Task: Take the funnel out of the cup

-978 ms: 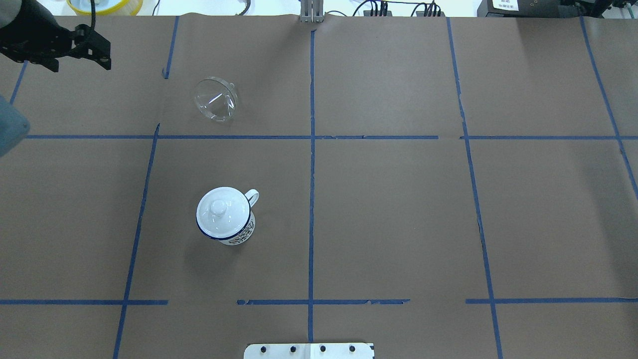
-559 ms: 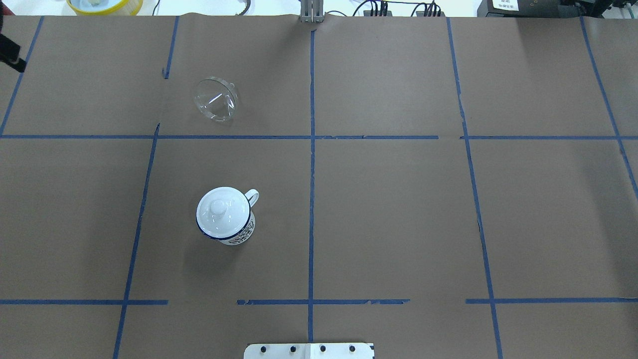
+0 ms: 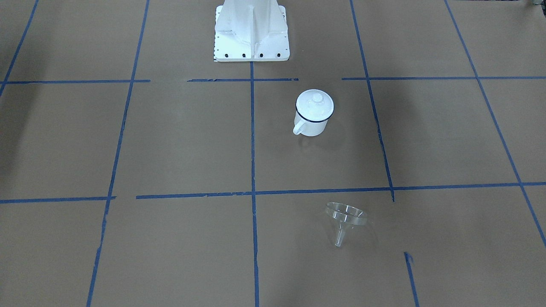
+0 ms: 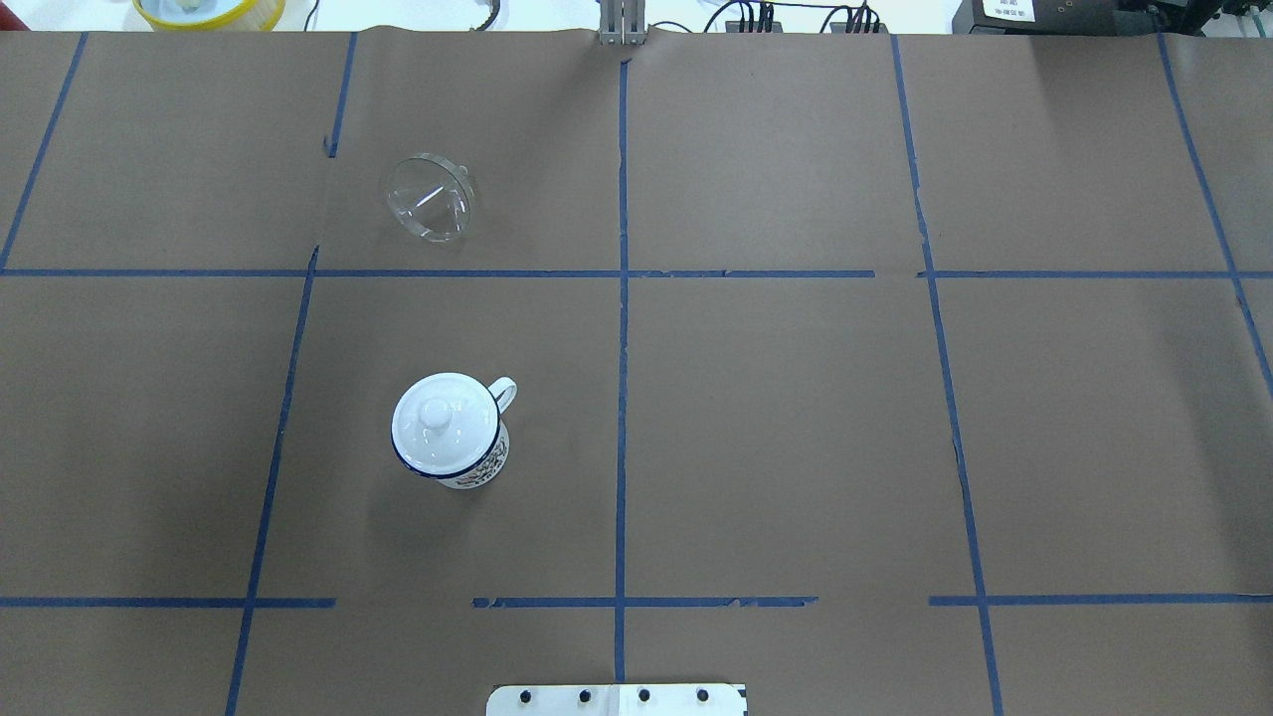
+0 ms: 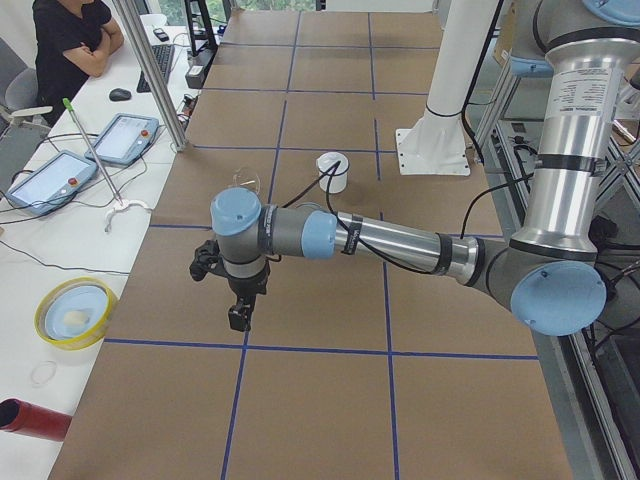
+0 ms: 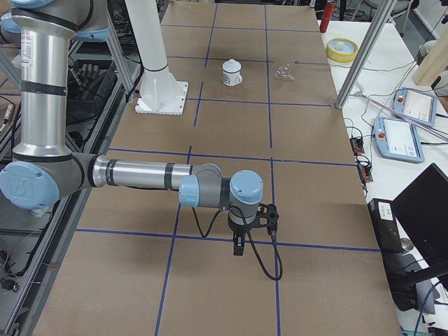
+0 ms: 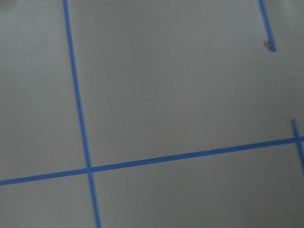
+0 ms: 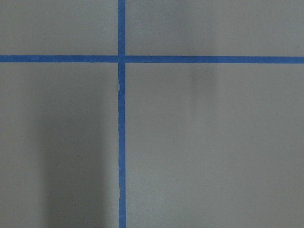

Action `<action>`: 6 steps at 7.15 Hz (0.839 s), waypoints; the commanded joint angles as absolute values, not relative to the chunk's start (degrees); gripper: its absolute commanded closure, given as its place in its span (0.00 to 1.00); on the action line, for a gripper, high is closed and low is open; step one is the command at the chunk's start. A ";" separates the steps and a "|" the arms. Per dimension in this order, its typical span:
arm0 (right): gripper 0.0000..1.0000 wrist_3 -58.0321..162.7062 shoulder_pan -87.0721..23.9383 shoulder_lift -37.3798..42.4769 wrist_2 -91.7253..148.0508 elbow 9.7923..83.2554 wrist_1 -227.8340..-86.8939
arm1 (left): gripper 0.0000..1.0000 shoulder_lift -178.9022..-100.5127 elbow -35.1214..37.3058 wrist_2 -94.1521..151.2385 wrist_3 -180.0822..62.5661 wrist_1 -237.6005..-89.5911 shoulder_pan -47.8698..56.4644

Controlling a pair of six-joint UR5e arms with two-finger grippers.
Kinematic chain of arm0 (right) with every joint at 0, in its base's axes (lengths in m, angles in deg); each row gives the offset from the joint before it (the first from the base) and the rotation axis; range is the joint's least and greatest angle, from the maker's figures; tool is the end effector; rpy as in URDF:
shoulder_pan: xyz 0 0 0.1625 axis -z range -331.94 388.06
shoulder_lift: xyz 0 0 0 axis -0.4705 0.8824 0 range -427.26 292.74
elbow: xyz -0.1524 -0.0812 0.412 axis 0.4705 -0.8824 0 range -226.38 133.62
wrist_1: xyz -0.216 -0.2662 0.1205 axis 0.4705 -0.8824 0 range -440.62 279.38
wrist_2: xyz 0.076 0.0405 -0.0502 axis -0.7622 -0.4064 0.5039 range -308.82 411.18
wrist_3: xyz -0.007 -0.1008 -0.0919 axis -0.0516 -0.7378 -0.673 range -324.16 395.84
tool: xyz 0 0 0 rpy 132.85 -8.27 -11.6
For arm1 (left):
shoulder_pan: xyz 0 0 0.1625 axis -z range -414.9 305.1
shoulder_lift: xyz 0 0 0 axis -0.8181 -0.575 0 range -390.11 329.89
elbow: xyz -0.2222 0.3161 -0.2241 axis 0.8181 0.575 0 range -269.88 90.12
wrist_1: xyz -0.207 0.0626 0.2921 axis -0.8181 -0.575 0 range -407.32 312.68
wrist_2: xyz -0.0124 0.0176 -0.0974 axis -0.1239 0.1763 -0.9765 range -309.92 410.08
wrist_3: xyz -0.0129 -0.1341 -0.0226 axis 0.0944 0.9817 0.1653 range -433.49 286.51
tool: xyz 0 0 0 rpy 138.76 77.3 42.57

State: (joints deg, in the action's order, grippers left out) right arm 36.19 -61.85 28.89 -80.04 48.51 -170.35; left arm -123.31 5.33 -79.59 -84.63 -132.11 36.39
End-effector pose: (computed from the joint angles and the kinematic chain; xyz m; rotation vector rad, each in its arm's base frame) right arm 0.0427 -0.3881 0.7185 -0.0193 -0.7195 0.0107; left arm -0.0567 -0.4637 0.6584 0.1282 0.6833 0.1843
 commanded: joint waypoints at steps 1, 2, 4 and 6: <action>0.00 36.19 -61.85 28.89 -80.04 48.54 -170.35 | 0.00 -117.50 4.34 -79.83 -85.71 -136.94 38.44; 0.00 36.19 -61.85 28.89 -80.04 48.54 -170.35 | 0.00 -117.39 3.99 -79.83 -84.49 -136.96 38.70; 0.00 36.19 -61.85 28.89 -80.04 48.54 -170.35 | 0.00 -115.82 3.72 -81.48 -83.95 -137.05 38.79; 0.00 36.19 -61.85 28.89 -80.04 48.54 -170.35 | 0.00 -115.63 4.16 -84.04 -83.34 -136.88 38.71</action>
